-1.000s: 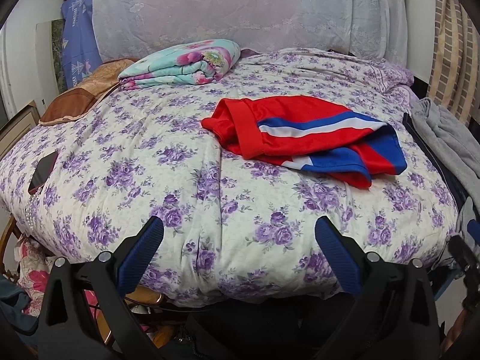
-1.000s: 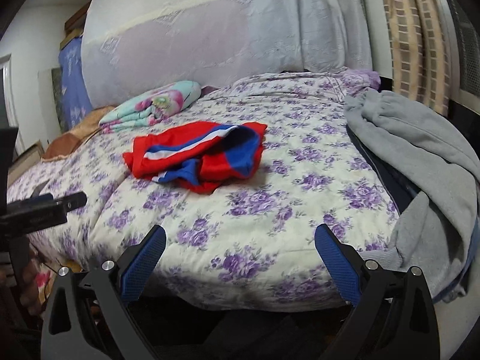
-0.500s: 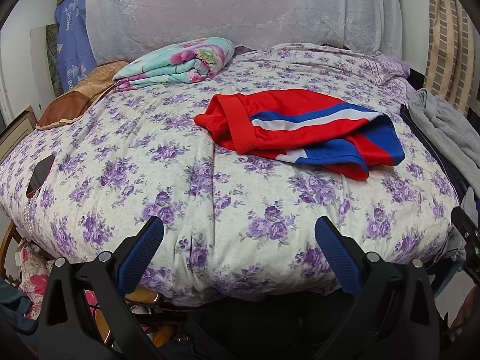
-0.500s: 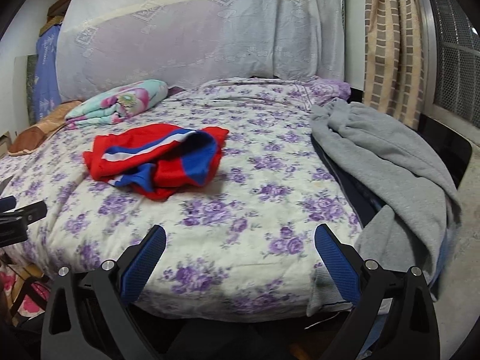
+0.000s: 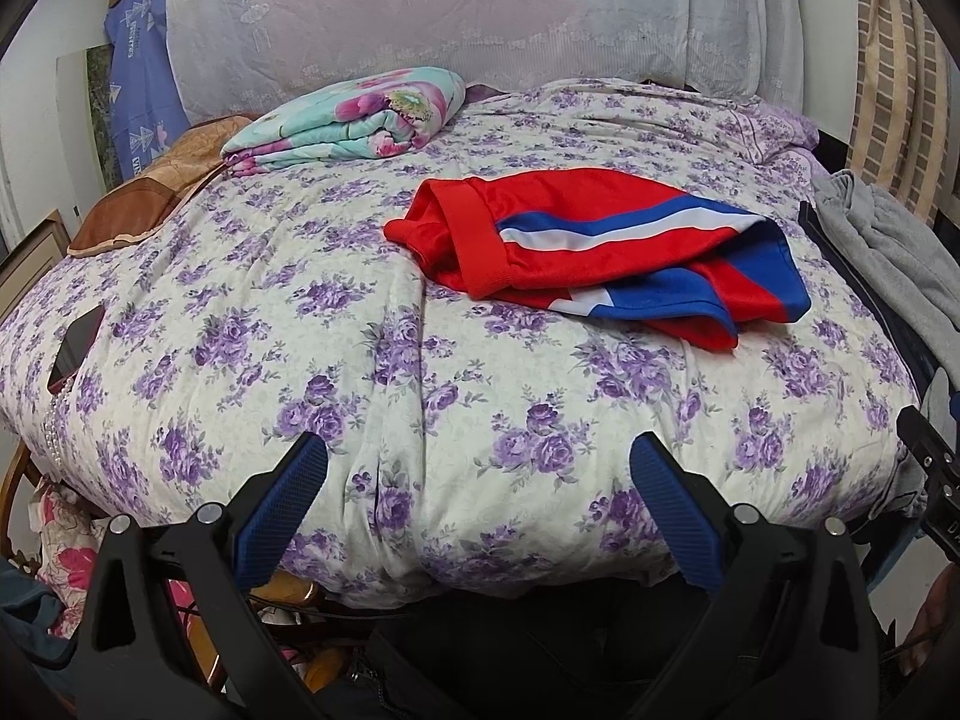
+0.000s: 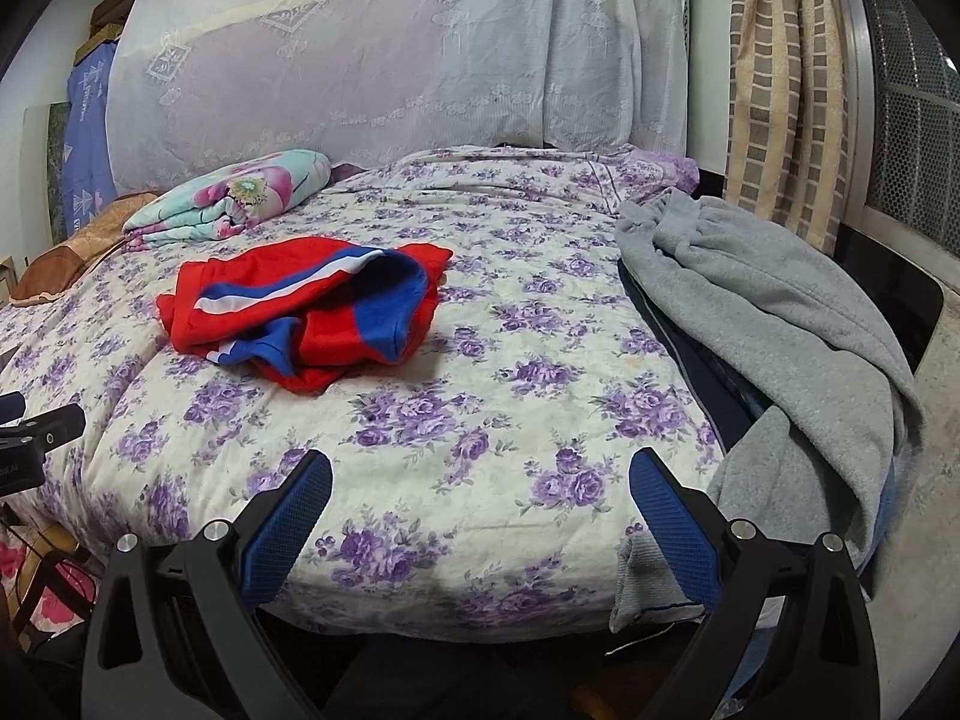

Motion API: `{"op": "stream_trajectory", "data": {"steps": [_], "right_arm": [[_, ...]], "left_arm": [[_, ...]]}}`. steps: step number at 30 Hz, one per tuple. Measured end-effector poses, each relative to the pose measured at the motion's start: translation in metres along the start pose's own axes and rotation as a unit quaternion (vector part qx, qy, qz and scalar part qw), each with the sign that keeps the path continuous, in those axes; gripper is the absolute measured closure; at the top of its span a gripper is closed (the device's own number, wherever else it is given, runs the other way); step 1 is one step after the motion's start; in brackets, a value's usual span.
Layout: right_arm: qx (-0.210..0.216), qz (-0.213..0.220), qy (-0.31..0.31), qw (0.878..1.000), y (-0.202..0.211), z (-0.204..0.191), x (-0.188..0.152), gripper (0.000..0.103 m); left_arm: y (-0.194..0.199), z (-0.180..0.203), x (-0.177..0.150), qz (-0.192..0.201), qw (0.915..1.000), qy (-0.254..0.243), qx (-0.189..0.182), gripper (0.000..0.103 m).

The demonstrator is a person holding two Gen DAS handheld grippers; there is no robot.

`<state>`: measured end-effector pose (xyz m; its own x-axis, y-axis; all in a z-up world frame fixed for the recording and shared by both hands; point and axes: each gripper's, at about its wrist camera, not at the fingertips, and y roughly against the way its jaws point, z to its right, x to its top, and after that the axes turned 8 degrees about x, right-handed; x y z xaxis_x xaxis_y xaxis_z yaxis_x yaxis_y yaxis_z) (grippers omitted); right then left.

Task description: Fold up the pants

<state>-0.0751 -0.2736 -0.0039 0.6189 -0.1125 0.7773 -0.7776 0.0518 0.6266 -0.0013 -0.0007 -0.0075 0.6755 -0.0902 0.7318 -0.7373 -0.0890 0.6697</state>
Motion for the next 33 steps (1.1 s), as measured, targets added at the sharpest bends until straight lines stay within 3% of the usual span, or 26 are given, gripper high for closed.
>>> {"op": "stream_trajectory", "data": {"steps": [28, 33], "right_arm": [[0.003, -0.013, -0.009, 1.000, -0.007, 0.004, 0.000, 0.003], [0.010, 0.000, 0.011, 1.000, -0.016, -0.002, 0.006, 0.003]], "left_arm": [[-0.002, 0.001, -0.001, -0.003, 1.0000, -0.002, 0.000, 0.004], [-0.023, -0.002, 0.006, -0.016, 0.9998, -0.012, 0.007, 0.004]]}}
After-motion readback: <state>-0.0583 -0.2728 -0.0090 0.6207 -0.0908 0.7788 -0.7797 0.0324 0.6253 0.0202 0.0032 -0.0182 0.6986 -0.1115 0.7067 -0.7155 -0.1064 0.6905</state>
